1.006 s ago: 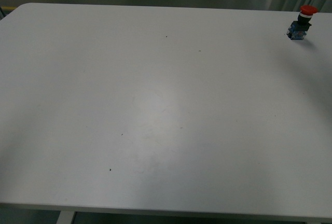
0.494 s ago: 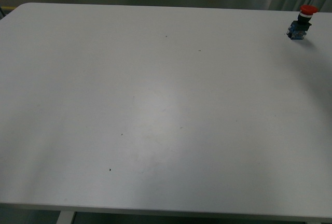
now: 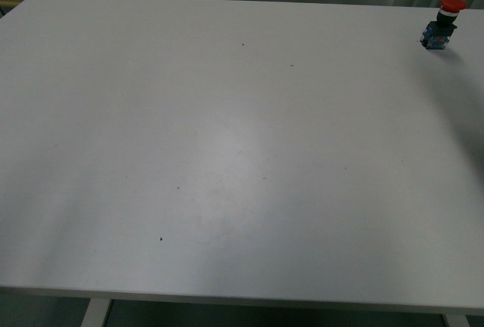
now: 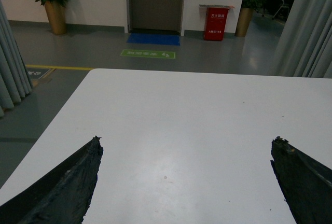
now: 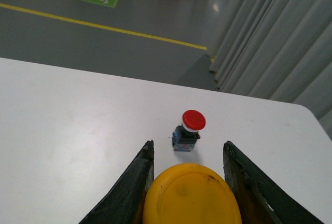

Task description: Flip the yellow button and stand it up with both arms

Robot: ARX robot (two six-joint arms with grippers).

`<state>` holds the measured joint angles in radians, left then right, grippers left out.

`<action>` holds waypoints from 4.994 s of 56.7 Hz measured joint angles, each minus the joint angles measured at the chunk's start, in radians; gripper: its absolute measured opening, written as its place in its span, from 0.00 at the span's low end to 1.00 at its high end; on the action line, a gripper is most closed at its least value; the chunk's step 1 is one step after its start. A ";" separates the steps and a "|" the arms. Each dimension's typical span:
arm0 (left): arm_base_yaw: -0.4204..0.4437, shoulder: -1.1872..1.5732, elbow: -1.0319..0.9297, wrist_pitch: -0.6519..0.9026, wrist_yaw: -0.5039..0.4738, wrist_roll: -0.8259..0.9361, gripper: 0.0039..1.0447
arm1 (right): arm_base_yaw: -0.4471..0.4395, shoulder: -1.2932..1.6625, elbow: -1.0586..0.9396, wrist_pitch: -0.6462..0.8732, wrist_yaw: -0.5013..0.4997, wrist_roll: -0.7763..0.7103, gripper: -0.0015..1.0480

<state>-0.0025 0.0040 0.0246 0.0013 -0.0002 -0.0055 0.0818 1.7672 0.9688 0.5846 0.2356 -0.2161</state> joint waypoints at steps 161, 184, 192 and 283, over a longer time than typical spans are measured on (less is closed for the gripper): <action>0.000 0.000 0.000 0.000 0.000 0.000 0.94 | -0.118 0.443 0.203 -0.011 -0.066 0.017 0.93; 0.000 0.000 0.000 0.000 0.000 0.000 0.94 | -0.100 0.269 0.185 -0.084 -0.135 0.217 0.93; 0.000 0.000 0.000 0.000 0.000 0.000 0.94 | -0.102 0.153 0.104 -0.087 -0.189 0.321 0.93; 0.000 -0.001 0.000 -0.001 0.000 0.000 0.94 | -0.082 -1.017 -0.954 0.135 -0.234 0.217 0.03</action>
<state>-0.0025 0.0032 0.0246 0.0006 -0.0002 -0.0055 -0.0002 0.7506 0.0147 0.7197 0.0013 0.0010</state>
